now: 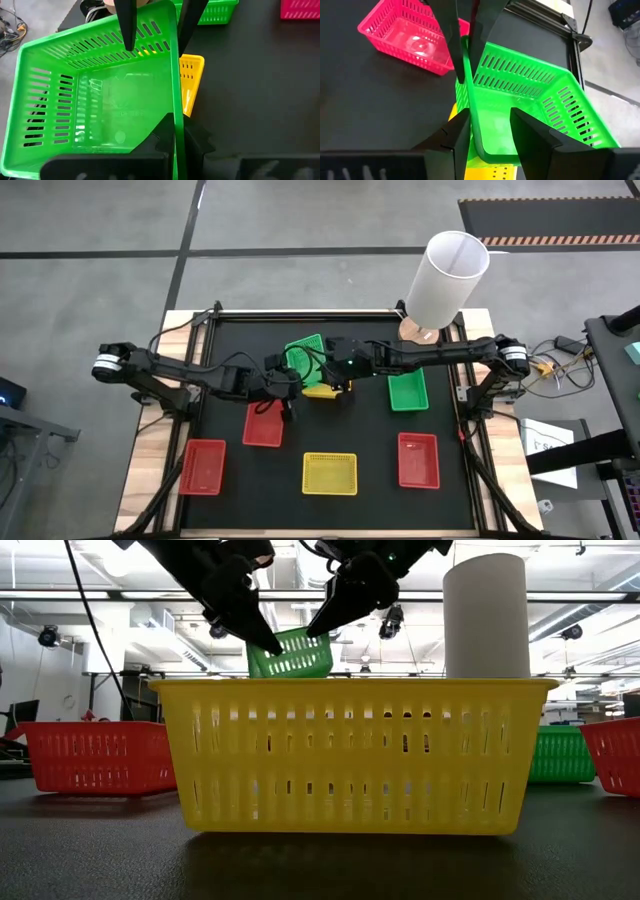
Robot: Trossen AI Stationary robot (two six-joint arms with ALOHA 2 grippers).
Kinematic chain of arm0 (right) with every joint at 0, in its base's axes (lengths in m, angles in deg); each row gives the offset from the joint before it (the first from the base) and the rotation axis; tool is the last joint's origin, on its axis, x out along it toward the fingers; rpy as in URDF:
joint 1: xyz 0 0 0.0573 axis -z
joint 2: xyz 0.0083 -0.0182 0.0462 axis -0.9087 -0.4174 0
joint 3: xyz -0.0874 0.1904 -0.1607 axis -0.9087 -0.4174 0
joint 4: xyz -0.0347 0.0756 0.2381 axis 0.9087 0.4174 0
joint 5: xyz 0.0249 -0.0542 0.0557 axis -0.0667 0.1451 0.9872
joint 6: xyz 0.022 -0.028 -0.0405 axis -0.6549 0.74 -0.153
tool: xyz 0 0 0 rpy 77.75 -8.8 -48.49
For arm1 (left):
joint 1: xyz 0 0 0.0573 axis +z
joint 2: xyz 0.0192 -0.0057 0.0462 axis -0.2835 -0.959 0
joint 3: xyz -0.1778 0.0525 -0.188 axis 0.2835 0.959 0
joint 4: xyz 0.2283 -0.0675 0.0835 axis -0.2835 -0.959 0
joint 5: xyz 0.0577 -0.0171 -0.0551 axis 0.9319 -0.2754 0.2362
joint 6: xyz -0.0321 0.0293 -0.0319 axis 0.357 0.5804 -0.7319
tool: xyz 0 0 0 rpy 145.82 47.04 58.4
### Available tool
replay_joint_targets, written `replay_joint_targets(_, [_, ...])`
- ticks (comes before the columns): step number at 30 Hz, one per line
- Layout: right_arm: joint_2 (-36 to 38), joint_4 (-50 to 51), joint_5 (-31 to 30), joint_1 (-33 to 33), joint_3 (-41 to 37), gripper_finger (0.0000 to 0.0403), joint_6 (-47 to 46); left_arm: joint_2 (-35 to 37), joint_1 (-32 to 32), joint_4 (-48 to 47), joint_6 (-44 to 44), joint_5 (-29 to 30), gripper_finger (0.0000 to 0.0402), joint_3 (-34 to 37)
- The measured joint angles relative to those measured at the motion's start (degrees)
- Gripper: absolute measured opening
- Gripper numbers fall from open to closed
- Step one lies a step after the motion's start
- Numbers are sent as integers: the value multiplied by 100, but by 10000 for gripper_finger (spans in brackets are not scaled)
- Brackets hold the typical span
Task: Stack baskets by color
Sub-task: Stack the green basket on top of the right green bin
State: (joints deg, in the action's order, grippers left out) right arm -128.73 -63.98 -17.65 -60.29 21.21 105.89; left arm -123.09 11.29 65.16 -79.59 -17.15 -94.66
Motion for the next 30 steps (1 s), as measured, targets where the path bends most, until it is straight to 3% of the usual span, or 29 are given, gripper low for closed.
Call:
replay_joint_targets(13, [-61,70,264,52,-7,151,176,0,-21,399,442,-21,0,11])
replay_joint_targets(16, [-61,137,315,52,-7,125,300,0,-21,424,452,-21,0,11])
replay_joint_targets(22, [-70,159,660,50,-9,21,526,0,-21,423,687,-19,0,11])
replay_joint_targets(27, [-70,164,664,52,-10,11,667,6,-21,444,691,3,7,11])
replay_joint_targets(30, [-70,207,637,57,-16,10,854,32,-20,496,703,12,33,11])
